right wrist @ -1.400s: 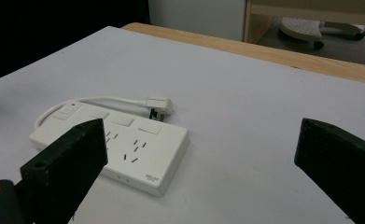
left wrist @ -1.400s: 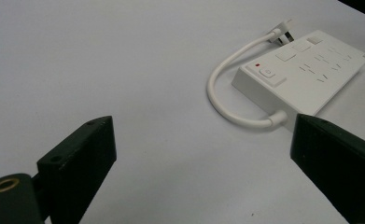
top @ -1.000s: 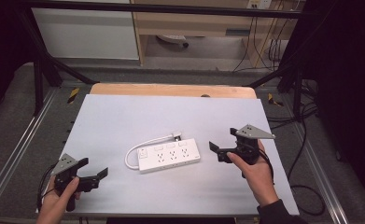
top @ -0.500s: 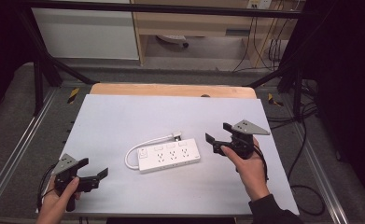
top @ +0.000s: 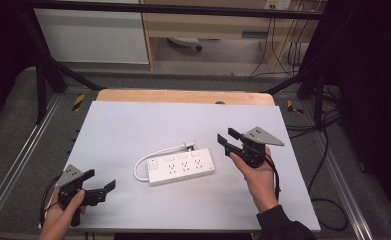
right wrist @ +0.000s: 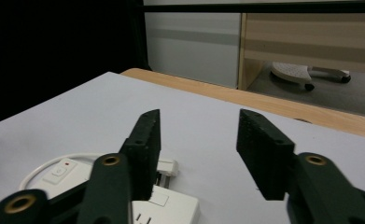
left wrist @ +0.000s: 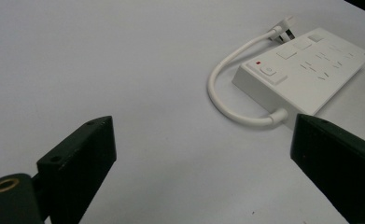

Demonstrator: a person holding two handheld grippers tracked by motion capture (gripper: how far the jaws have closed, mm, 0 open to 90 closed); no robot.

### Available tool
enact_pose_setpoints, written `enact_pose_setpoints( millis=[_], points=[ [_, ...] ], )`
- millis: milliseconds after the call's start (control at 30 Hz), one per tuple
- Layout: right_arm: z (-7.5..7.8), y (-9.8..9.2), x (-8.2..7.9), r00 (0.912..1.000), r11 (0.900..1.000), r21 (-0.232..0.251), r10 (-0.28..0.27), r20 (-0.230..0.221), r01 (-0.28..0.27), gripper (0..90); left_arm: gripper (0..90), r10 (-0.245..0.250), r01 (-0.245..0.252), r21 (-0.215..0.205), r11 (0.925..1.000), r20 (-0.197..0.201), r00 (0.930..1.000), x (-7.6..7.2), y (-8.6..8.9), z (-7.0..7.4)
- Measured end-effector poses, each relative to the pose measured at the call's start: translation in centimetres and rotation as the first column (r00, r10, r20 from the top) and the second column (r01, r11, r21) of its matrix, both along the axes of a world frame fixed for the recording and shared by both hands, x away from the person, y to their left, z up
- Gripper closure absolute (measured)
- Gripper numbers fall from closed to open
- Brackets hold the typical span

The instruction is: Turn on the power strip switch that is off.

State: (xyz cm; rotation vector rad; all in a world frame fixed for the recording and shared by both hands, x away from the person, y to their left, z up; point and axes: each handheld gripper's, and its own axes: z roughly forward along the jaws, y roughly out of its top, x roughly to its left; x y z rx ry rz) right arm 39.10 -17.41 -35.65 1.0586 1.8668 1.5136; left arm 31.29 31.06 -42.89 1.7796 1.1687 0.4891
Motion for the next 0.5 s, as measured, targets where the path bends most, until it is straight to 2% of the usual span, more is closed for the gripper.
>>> enact_pose_setpoints(
  millis=[67, 167, 300, 333, 500],
  points=[
    [-0.1, 0.3, 0.1, 1.0000, 1.000, -0.003, 0.006, 0.004, -0.006, 58.6, 7.1, 0.000, 0.000, 0.001, 1.0000, 0.000, 1.0000, 0.0, 0.0, 0.0],
    [-0.3, 0.9, 0.3, 1.0000, 1.000, -0.031, -0.006, 0.006, 0.006, 65.5, 7.1, 0.001, -0.001, 0.001, 1.0000, 0.000, 1.0000, 0.0, 0.0, 0.0],
    [-0.5, 1.6, 0.4, 0.9998, 0.999, -0.041, 0.013, 0.012, -0.013, 71.6, 7.1, 0.002, -0.002, 0.004, 1.0000, 0.001, 1.0000, 0.0, 0.0, 0.0],
    [-0.6, 2.0, 0.5, 0.9997, 0.999, -0.046, 0.021, 0.016, -0.020, 76.5, 7.1, 0.001, -0.001, 0.005, 1.0000, -0.001, 1.0000, 0.0, 0.0, 0.0],
    [-1.0, 2.6, 0.8, 0.9996, 0.999, -0.029, 0.026, 0.008, -0.026, 83.2, 7.1, -0.001, 0.001, 0.007, 1.0000, 0.000, 1.0000, 0.0, 0.0, 0.0]
  ],
)
